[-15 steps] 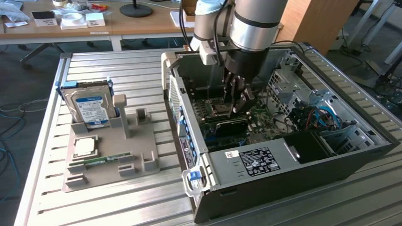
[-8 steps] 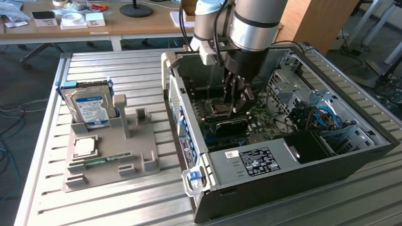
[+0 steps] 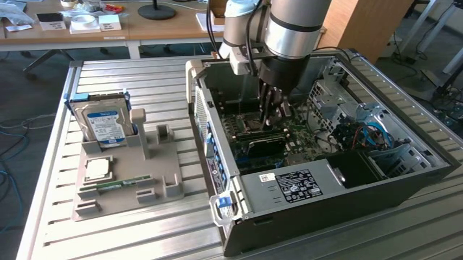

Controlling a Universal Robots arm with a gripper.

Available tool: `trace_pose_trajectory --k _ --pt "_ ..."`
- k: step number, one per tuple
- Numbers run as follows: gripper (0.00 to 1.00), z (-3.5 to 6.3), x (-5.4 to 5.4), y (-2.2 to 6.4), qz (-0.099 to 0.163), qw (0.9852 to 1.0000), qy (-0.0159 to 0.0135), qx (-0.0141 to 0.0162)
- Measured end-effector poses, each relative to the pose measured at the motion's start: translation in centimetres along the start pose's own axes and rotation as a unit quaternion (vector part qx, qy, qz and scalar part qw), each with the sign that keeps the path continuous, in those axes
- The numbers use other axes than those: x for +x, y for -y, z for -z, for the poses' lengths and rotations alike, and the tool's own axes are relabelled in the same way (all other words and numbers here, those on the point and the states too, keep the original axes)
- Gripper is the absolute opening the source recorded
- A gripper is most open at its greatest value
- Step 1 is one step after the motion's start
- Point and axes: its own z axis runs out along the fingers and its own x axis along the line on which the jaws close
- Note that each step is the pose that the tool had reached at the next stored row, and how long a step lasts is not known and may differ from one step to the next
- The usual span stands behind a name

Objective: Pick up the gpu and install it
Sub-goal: 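Press down on the gpu until it lock into place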

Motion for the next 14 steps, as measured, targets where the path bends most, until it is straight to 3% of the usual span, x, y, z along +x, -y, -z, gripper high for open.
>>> trace_pose_trajectory --k 1,3,5,14 --pt "0.26 0.00 0.00 0.00 0.000 1.0000 0.0000 0.0000" --pt "0.15 0.00 0.00 0.00 0.000 1.0000 0.0000 0.0000" --pt "0.11 0.00 0.00 0.00 0.000 1.0000 0.0000 0.0000" --pt "0.11 -0.01 0.00 0.06 0.000 1.0000 0.0000 -0.0002"
